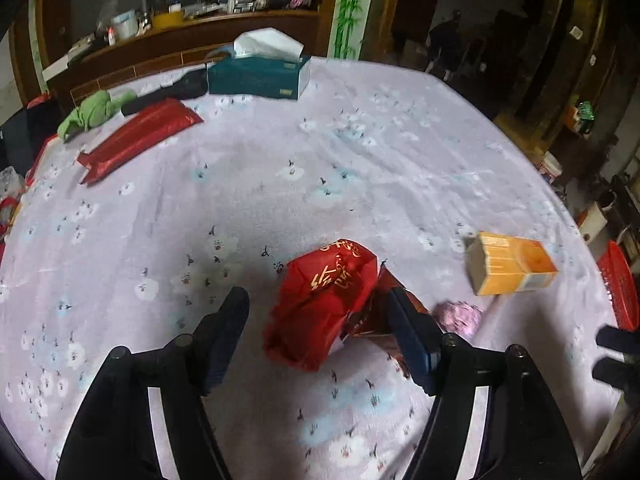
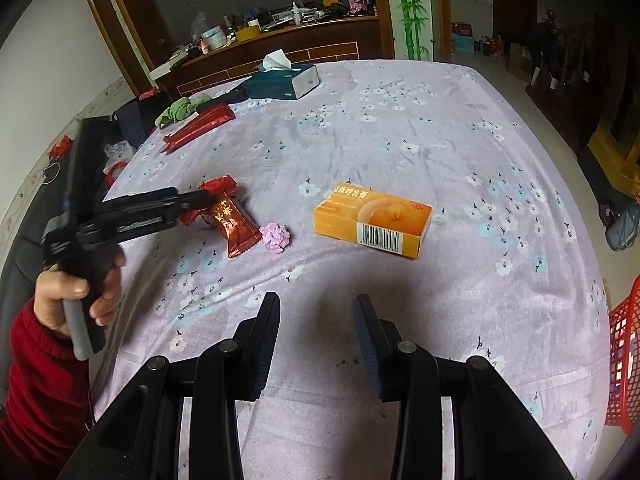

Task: Collect trash
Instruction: 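Grasp the red bag with the left tool while the right tool grasps the pink tissue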

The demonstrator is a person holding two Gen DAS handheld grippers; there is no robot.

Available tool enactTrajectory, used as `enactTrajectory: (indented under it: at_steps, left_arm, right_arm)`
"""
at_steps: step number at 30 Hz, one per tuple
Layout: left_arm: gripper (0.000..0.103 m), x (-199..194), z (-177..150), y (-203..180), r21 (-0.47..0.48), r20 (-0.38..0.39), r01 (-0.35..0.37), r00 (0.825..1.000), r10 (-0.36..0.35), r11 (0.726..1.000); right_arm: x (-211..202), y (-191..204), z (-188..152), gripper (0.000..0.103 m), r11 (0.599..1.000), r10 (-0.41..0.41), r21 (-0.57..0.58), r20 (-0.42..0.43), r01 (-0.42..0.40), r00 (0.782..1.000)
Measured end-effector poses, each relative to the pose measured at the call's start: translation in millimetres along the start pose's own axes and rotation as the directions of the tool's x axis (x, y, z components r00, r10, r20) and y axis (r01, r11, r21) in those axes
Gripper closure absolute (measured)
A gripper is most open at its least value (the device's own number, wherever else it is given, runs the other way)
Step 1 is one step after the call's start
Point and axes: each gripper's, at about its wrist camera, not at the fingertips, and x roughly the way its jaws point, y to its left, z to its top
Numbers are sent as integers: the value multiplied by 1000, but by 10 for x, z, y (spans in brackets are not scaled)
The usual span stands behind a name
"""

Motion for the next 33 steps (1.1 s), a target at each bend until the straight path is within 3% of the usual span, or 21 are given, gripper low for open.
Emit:
enactTrajectory:
  at_steps: [5,7,8,12,18,19,21,25,29,33]
  left_arm:
    - [34,239,46,178,-133,-52,38,998,-45,990]
    - [44,244,11,232,-161,-57,34,997,-43,986]
    - [55,241,-12,251,-165,-64,30,997,-41,986]
    - [64,105,-158,347,-202,-54,5,998,-16,979]
    - [64,-304,-365,356,-250,9,-16,1000,19,968]
    - [64,-378,-386,348,-256,29,-10,999,18,967]
    - [64,-515,-428,315,-261,57,-9,998,25,965]
    - [64,-703,-522,201,-246,86,0,996,21,969]
    - [64,-843,-630,84,-218,110,6,994,18,976]
    - [64,-917,-683,-3,-198,124,21,992,3,980]
  right_arm:
    - [46,17,-23,62,1000,-3,-3,-13,3,1000]
    - [52,18,-26,62,1000,-6,-3,-16,6,1000]
    - [53,16,-25,62,1000,-5,-2,-18,5,1000]
    - [67,30,12,62,1000,-3,-11,-18,2,1000]
    - [300,158,185,63,997,62,-42,-35,-63,998]
    - [372,183,228,70,996,73,-48,-41,-75,997]
    - [514,209,315,72,995,85,-48,-51,-88,995]
    - [751,205,462,73,996,83,-29,-55,-85,995]
    - [954,202,580,75,991,133,6,-89,-132,987]
    - [1107,242,620,75,996,92,0,-110,-92,990]
